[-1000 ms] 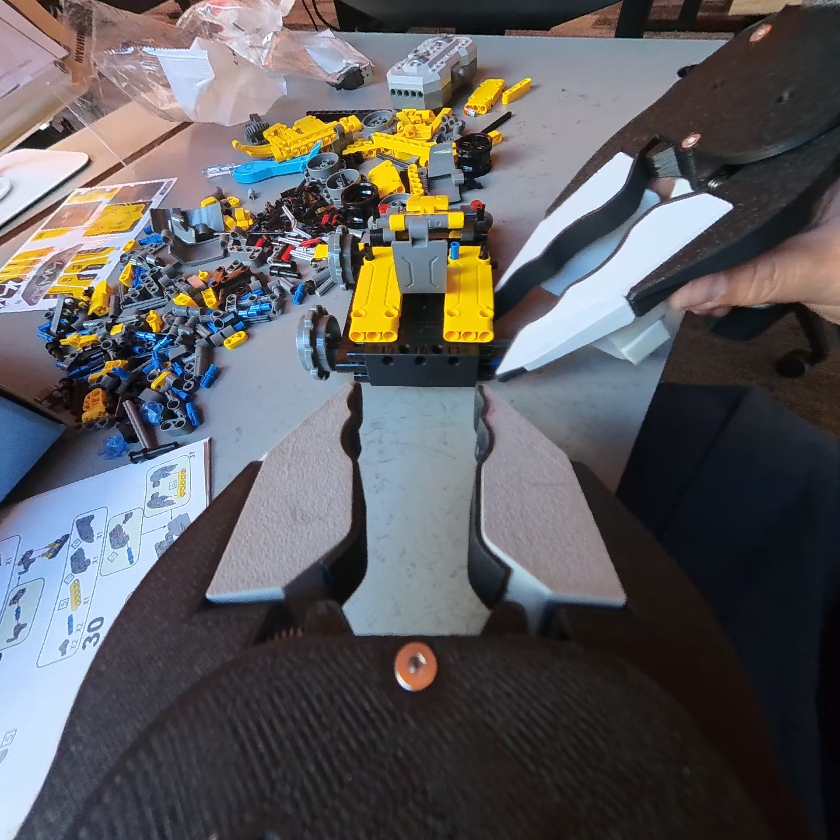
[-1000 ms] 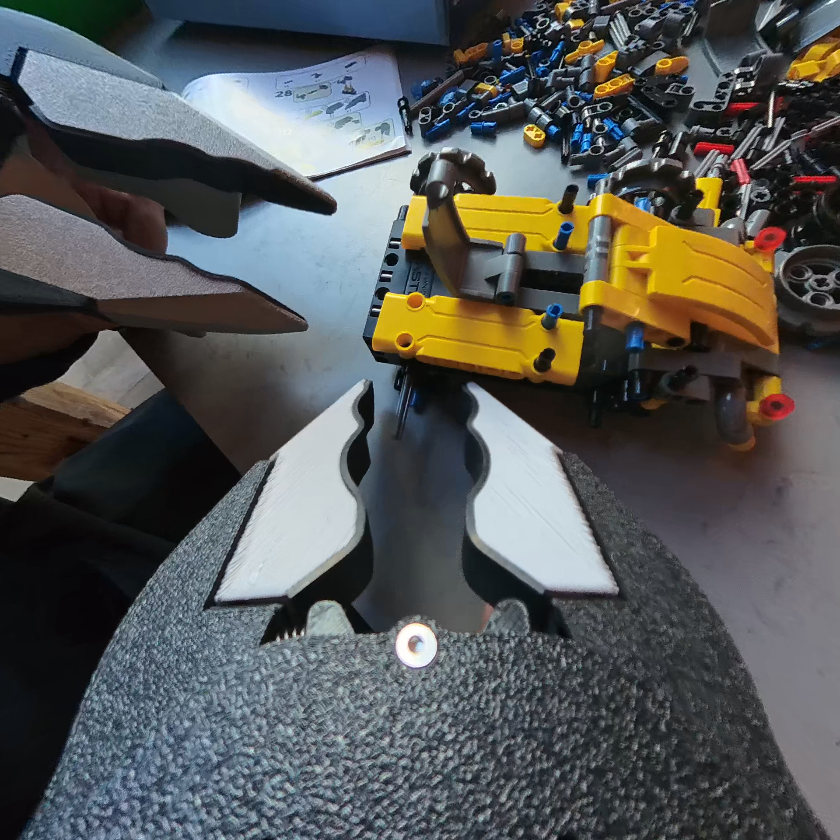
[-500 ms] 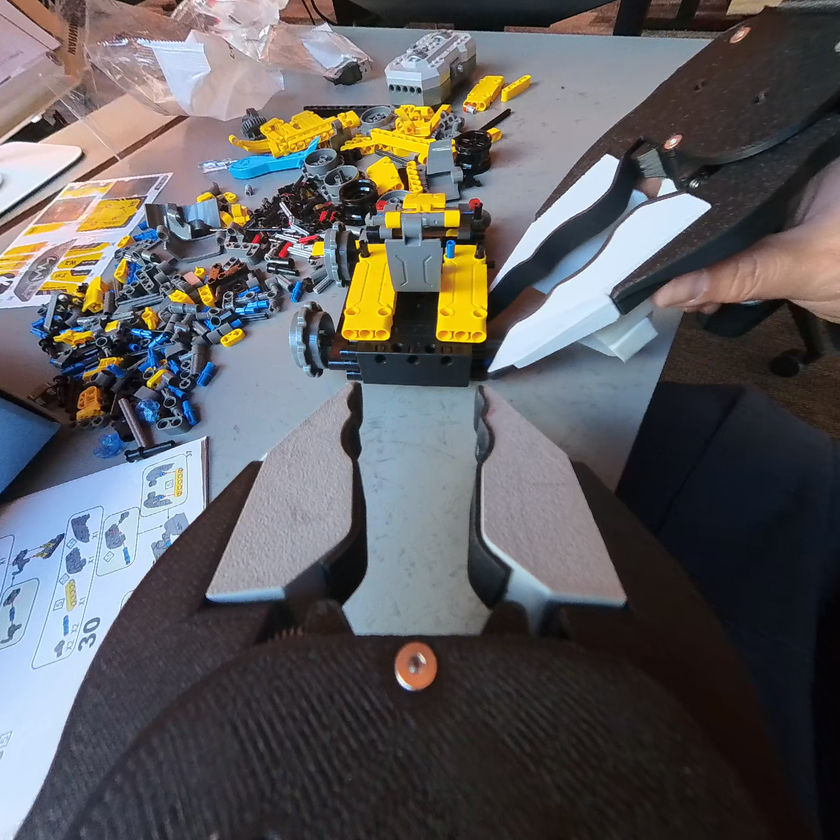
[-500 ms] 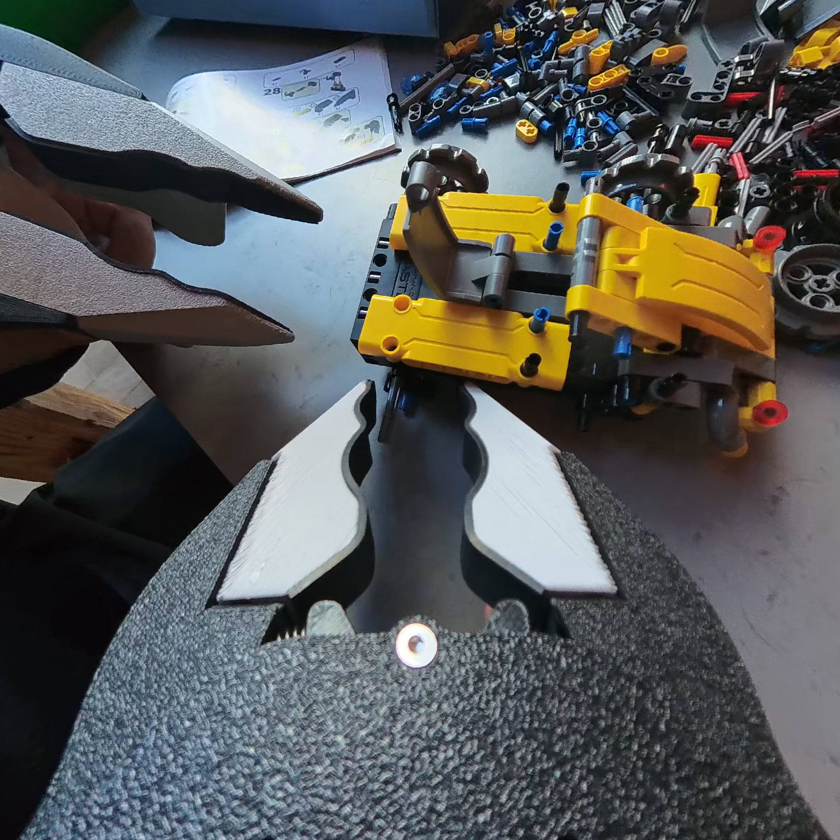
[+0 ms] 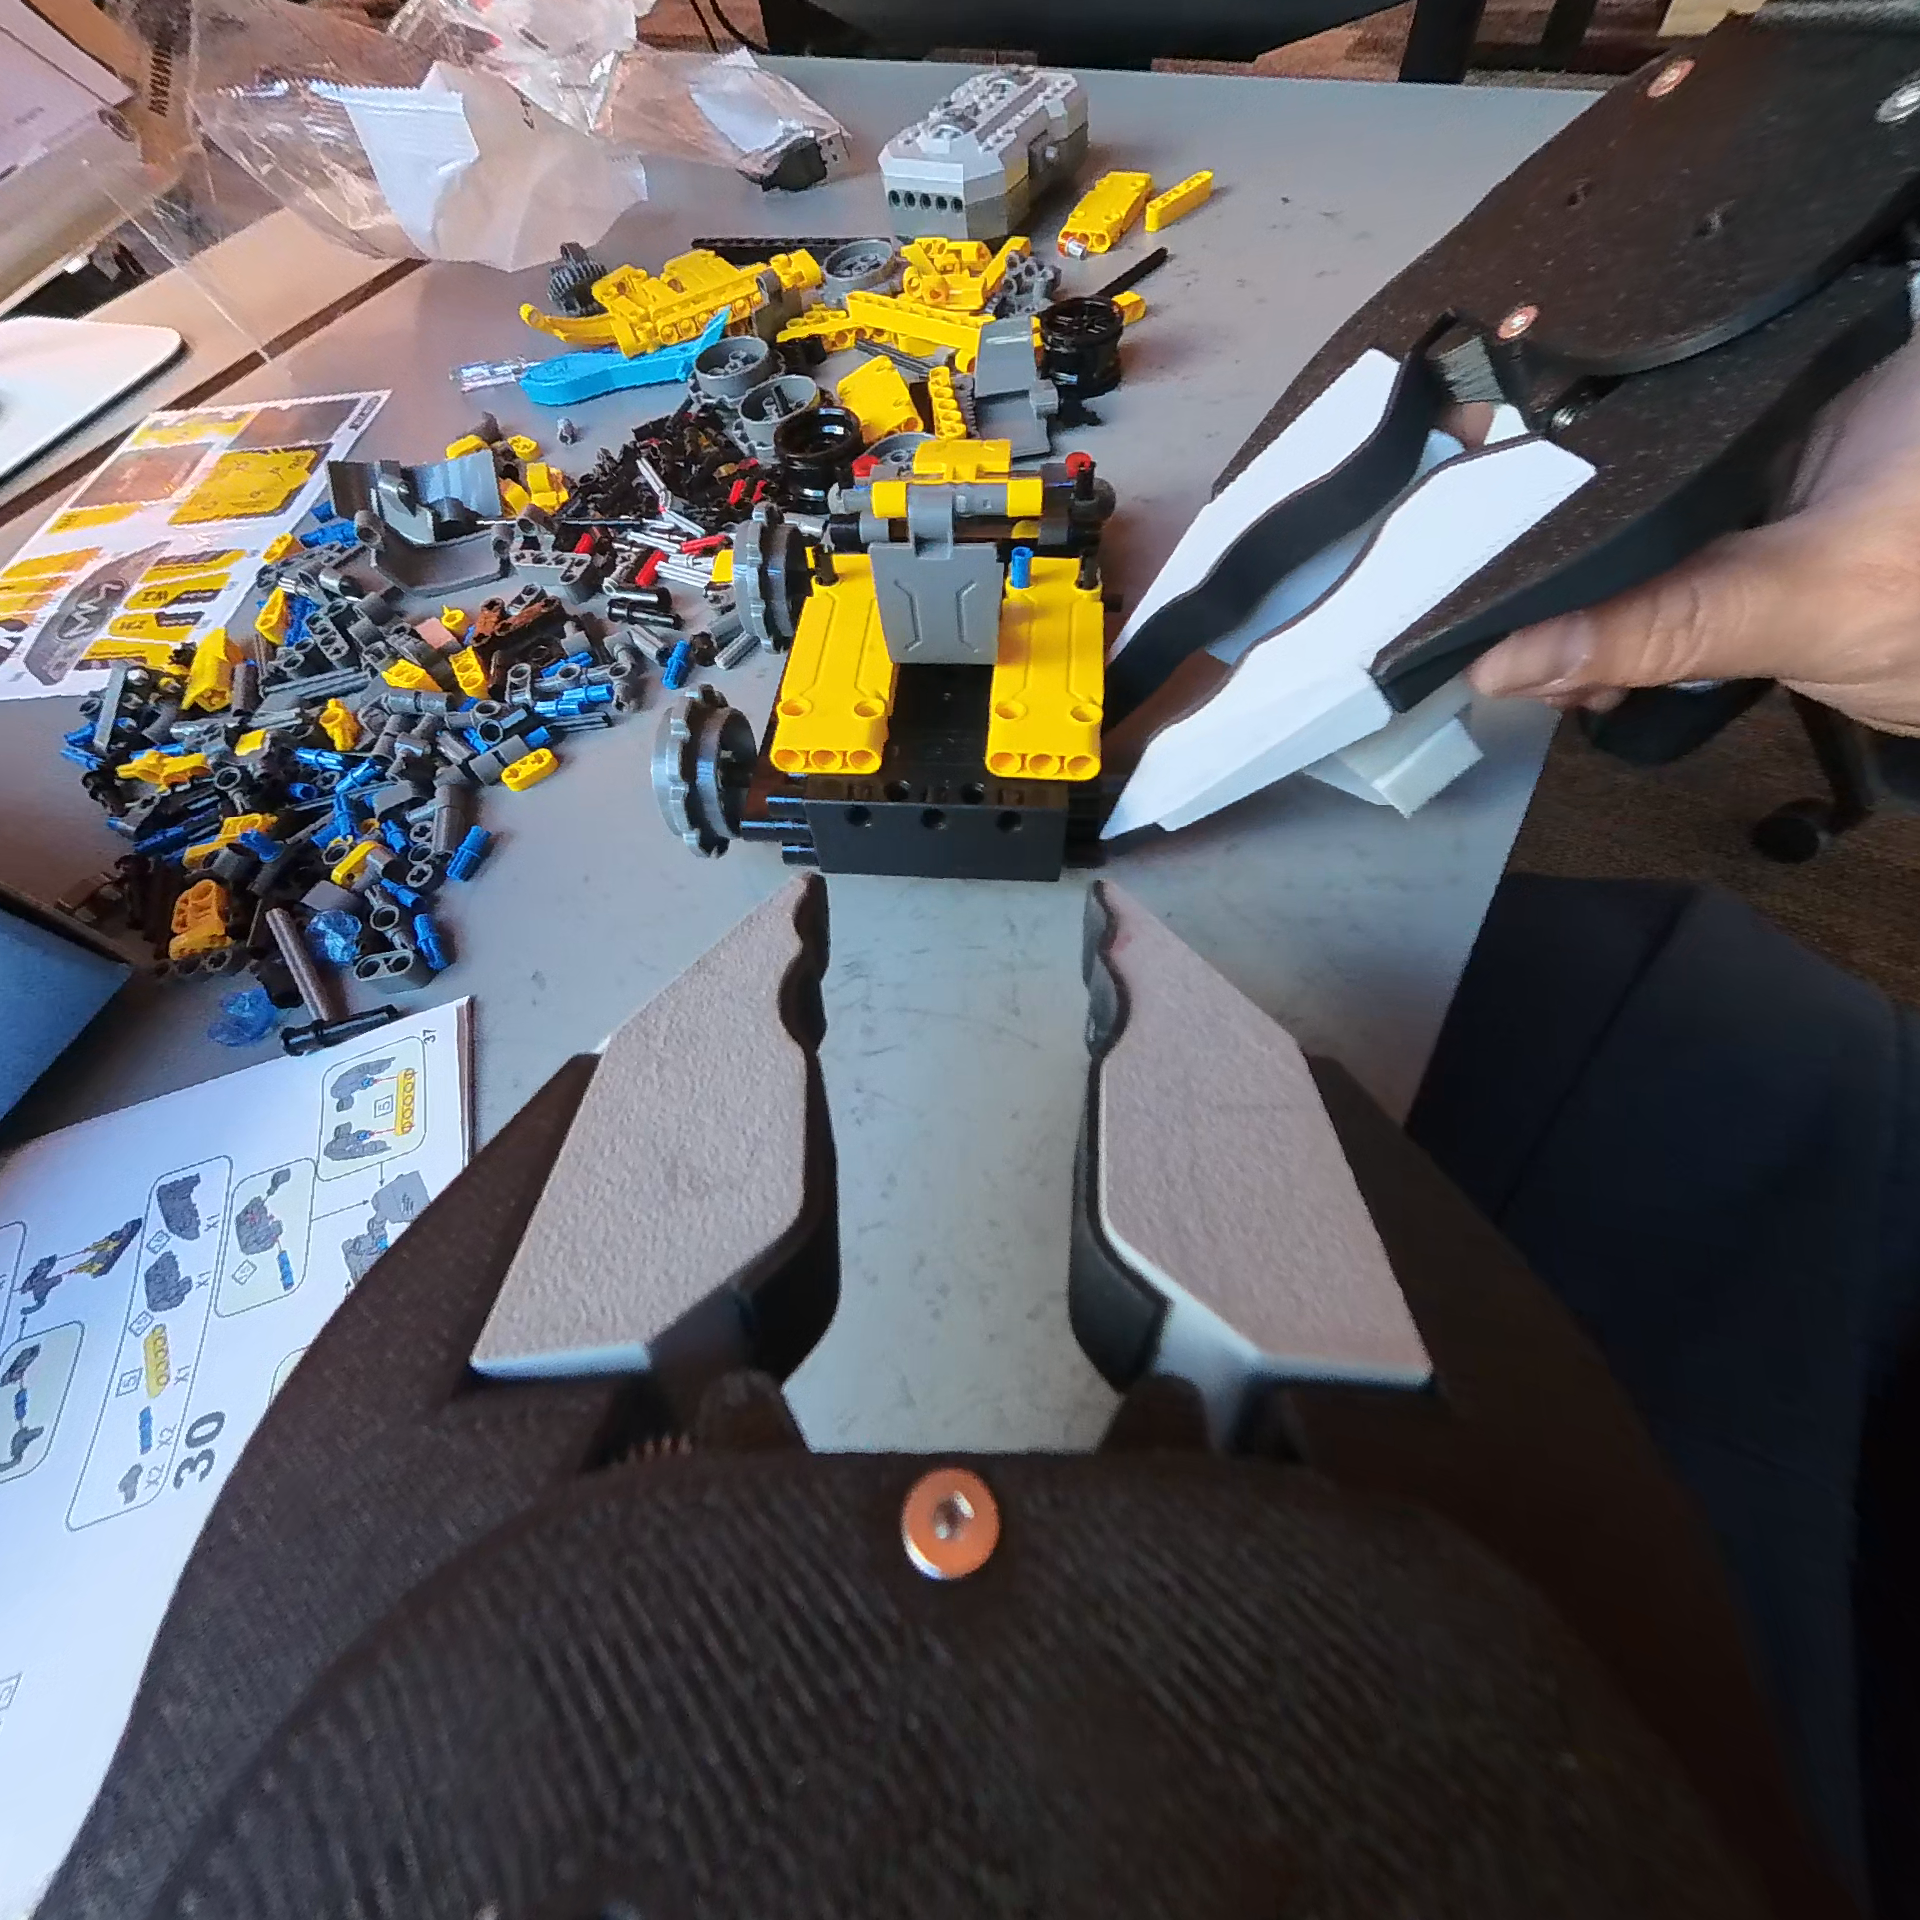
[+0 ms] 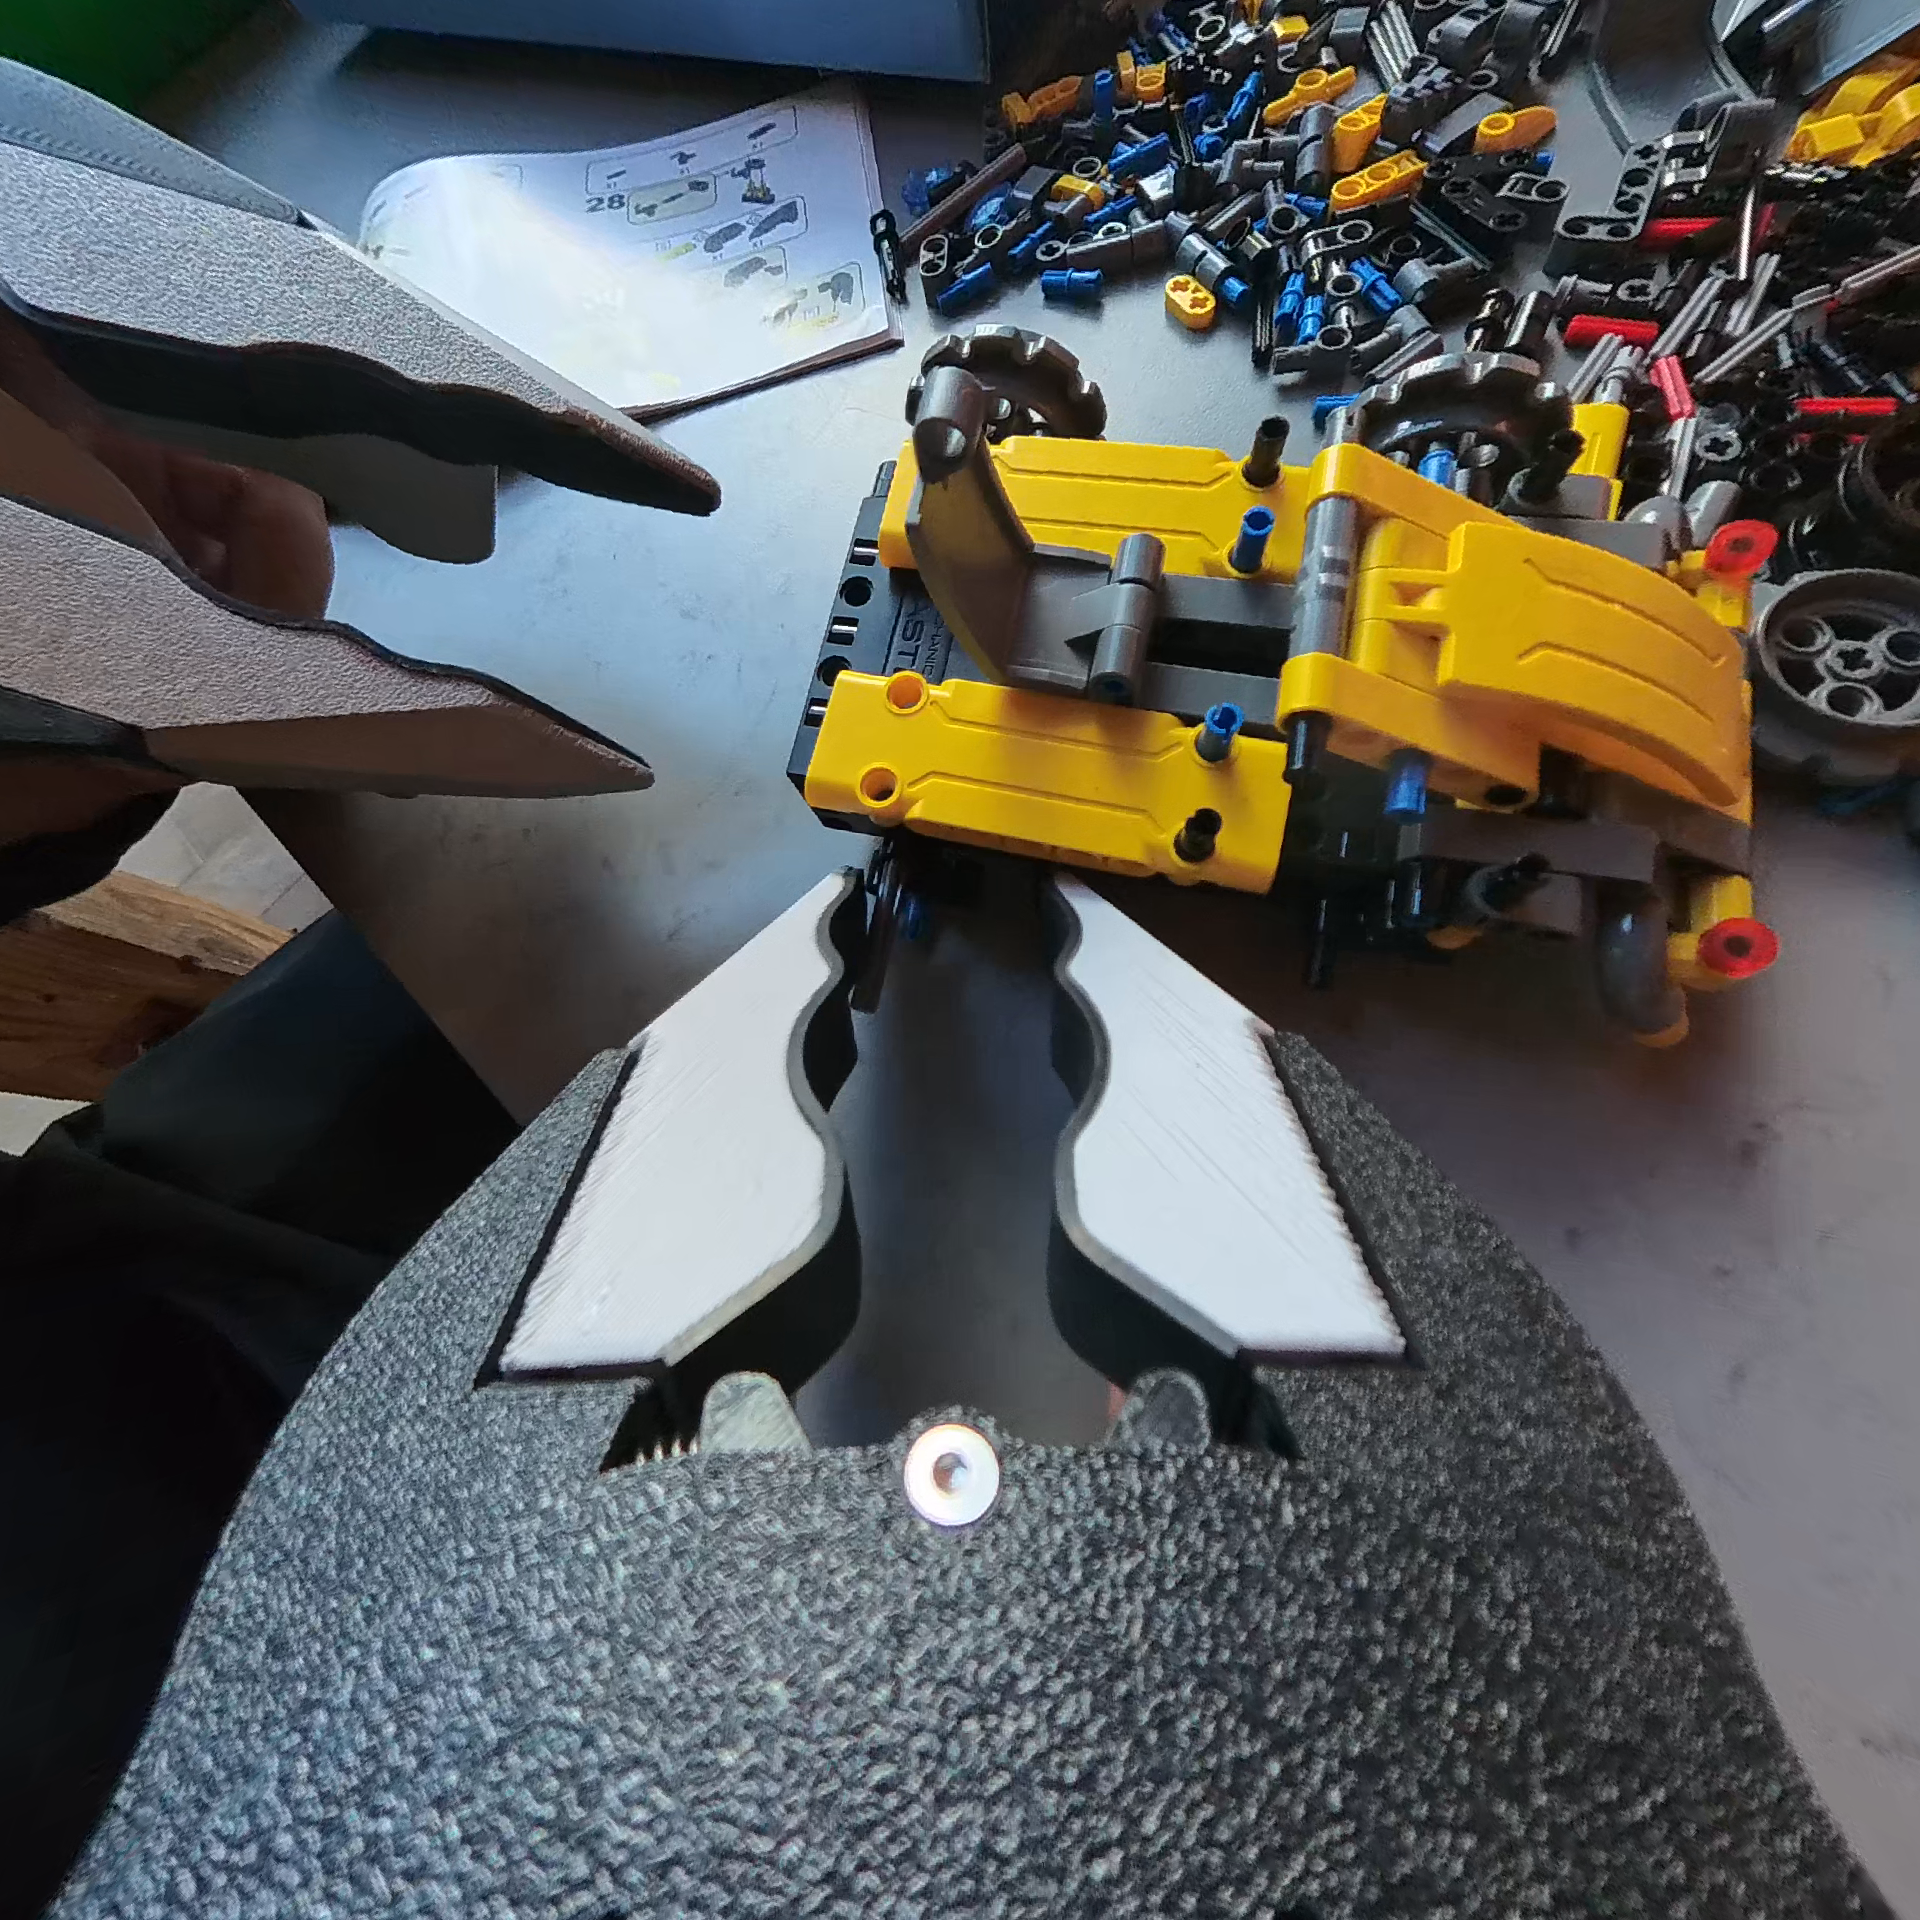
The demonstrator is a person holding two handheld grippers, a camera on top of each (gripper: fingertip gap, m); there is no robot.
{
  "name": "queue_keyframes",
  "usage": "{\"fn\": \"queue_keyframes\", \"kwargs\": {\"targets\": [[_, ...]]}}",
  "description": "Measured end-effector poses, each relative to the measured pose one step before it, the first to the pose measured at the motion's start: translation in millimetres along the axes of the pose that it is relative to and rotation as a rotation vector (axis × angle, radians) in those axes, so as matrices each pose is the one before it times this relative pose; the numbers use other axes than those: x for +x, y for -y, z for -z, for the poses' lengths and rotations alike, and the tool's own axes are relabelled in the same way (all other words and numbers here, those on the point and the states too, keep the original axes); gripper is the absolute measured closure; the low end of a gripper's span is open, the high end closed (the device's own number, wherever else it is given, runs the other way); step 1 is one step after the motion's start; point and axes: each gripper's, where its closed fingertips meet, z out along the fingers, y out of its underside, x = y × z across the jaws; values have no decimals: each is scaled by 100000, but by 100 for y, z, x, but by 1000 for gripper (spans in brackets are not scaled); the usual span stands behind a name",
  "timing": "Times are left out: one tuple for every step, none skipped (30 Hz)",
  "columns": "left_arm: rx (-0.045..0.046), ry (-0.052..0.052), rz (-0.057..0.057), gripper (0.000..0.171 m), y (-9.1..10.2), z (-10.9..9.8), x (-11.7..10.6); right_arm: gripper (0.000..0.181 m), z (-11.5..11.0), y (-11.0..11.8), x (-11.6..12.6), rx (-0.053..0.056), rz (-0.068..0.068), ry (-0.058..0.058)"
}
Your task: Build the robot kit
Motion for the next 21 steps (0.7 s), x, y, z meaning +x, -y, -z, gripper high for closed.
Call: {"fn": "queue_keyframes", "kwargs": {"targets": [[-28,-46,31,126,-2,-3,0,148,-38,24,26,-89,121,-58],[-19,-14,34,126,-1,-4,-4,148,-26,24,32,-13,103,-45],[-38,-37,35,126,-4,-2,-1,148,-15,9,34,61,44,-62],[-38,-72,49,126,-4,-2,5,149,-9,19,-10,75,-49,195],[-12,-112,67,126,-5,3,7,150,-7,0,-89,67,-201,915],[-38,-98,115,126,8,-7,-5,154,-14,4,-190,66,-488,1748],[-76,-64,130,126,-16,-9,2,160,9,0,-130,99,-920,1623],[-140,-82,67,126,-10,-12,-4,161,35,24,-6,131,-1253,1150],[-173,-20,15,126,-20,-17,-2,161,53,43,6,250,-1471,1295],[-195,-3,-32,126,-29,-23,7,162,57,46,-3,440,-1589,1441],[-232,10,-56,126,-21,-22,8,163,60,44,-51,482,-1465,1600],[-290,4,-42,126,-36,-28,2,165,63,44,-94,482,-1154,1738],[-293,-27,-25,126,-34,-33,-1,169,33,23,-78,287,-826,1298],[-232,-55,-37,126,-34,-20,14,170,8,-6,-3,66,-477,503],[-94,-18,-13,126,-2,-13,3,170,2,5,-1,7,-29,87],[13,-31,27,126,-3,6,1,170,-14,-7,4,-47,210,-114],[49,-29,63,126,4,-1,-5,170,-4,-7,5,-104,185,-156],[53,43,103,126,8,11,-19,169,-20,-17,5,-155,54,-85],[63,4,96,126,6,-2,-7,169,-10,-13,-5,-97,-39,42],[31,11,74,126,1,0,-10,169,1,-7,-10,15,-62,116],[5,12,39,126,-4,7,-4,169,2,10,-27,130,-68,163]]}}
